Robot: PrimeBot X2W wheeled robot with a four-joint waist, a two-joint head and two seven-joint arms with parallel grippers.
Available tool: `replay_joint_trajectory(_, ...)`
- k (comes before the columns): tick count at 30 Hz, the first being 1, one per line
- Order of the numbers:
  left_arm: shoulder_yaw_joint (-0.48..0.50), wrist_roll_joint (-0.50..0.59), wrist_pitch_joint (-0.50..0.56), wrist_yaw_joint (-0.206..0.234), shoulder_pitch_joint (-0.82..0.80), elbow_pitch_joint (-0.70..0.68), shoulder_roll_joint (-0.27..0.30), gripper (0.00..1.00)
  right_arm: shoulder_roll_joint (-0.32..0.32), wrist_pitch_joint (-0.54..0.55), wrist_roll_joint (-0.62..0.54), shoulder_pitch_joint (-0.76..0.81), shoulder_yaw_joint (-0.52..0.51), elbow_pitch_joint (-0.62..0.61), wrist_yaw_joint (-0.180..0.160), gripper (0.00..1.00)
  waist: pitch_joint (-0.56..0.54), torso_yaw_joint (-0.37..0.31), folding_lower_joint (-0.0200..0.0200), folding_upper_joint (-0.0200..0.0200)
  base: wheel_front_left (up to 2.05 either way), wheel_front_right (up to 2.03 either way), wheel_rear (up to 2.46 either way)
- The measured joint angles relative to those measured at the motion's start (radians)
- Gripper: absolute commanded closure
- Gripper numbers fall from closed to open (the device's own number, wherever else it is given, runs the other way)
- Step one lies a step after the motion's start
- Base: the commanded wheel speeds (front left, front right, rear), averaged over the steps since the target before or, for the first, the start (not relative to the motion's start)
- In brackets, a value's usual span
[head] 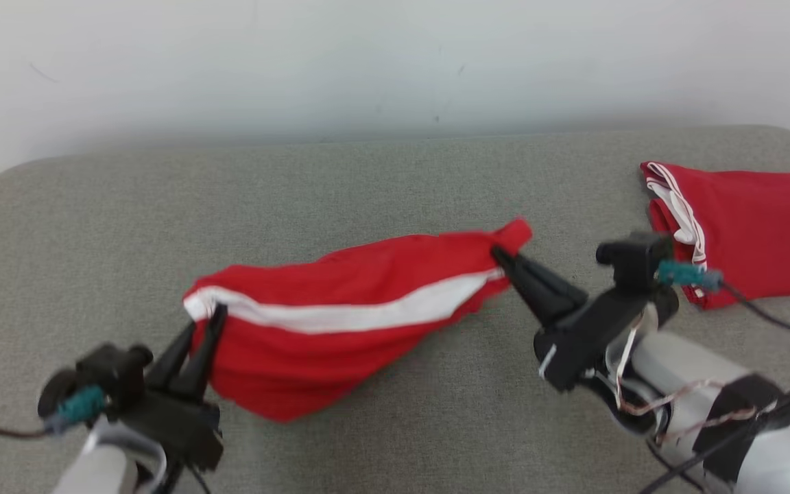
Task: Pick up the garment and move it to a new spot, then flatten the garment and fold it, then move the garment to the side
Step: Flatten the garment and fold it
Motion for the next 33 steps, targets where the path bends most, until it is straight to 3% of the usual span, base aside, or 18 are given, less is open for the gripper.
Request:
replay_joint_trajectory(8,-0.003,-0.027,0.103,-0.025,-0.254,-0.044,0.083,1.0,0.05,0.023,0.033,-0.211,-0.056,0.061,0.0,1.0,0.054,-0.017,0.0001,0.0001,0.0,0.0,0.0)
replay_joint_trajectory(14,-0.023,-0.066,0.129,-0.033,-0.507,0.026,0.126,1.0,0.11,0.063,0.063,-0.426,-0.089,0.17,0.0,1.0,0.129,-0.032,0.0002,0.0001,0.0,0.0,0.0)
replay_joint_trajectory(21,-0.125,-0.114,0.132,-0.034,-0.797,0.139,0.186,1.0,0.178,0.072,0.115,-0.687,-0.144,0.309,0.0,1.0,0.228,-0.052,0.0002,0.0001,0.0,0.0,0.0)
replay_joint_trajectory(27,-0.164,-0.162,0.124,-0.034,-1.037,0.248,0.195,1.0,0.228,0.083,0.131,-0.88,-0.177,0.462,0.0,1.0,0.306,-0.07,0.0003,0.0002,0.0,0.0,0.0)
replay_joint_trajectory(33,-0.206,-0.204,0.107,-0.034,-1.209,0.343,0.161,1.0,0.27,0.065,0.117,-1.021,-0.184,0.585,0.0,1.0,0.357,-0.085,0.0003,0.0002,0.0,0.0,0.0)
